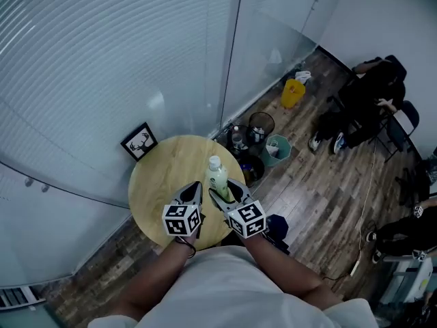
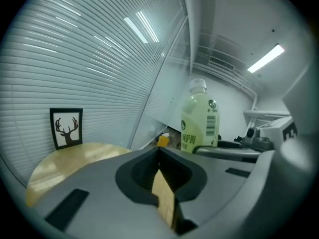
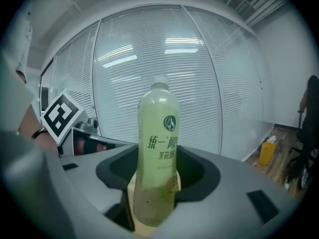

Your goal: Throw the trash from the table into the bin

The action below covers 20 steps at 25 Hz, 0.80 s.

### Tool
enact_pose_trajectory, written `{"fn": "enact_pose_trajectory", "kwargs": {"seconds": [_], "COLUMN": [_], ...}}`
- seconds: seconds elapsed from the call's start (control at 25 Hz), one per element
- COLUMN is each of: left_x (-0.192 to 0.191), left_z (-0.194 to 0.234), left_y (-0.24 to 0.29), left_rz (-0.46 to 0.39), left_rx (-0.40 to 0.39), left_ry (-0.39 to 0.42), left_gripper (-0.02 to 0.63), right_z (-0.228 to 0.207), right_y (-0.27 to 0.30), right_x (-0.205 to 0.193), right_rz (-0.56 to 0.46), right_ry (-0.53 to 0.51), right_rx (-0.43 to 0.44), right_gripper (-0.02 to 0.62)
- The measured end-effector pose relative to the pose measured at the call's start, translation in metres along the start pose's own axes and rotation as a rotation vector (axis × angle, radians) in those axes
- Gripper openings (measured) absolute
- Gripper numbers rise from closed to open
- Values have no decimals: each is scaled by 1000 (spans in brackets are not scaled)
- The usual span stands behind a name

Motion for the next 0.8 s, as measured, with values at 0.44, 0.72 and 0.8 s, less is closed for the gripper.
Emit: {"fn": "enact_pose_trajectory", "kwargs": {"seconds": [0.44, 0.72, 0.8], "left_x": [-34, -60, -67], "left_z": [-86, -172, -199], "left_y": [34, 61, 68], "left_rz": [120, 203, 225], "left_rx": [-230, -357, -389], "left_ry": [75, 142, 162], "left_gripper": [6, 6, 6], "right_z": [-29, -67, -80], "right_y": [-108, -208, -239], "right_x": [-40, -72, -78], "right_rz": [-24, -67, -79], "right_ry": [111, 191, 200], "right_rx": [-239, -402, -444], "right_gripper": [235, 235, 235]}}
Point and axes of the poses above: the fingertips, and each gripper's own axes: y forward along the fingers, z to its left, x out of its top, the point moved 8 cm from there along -y, backward along the fingers
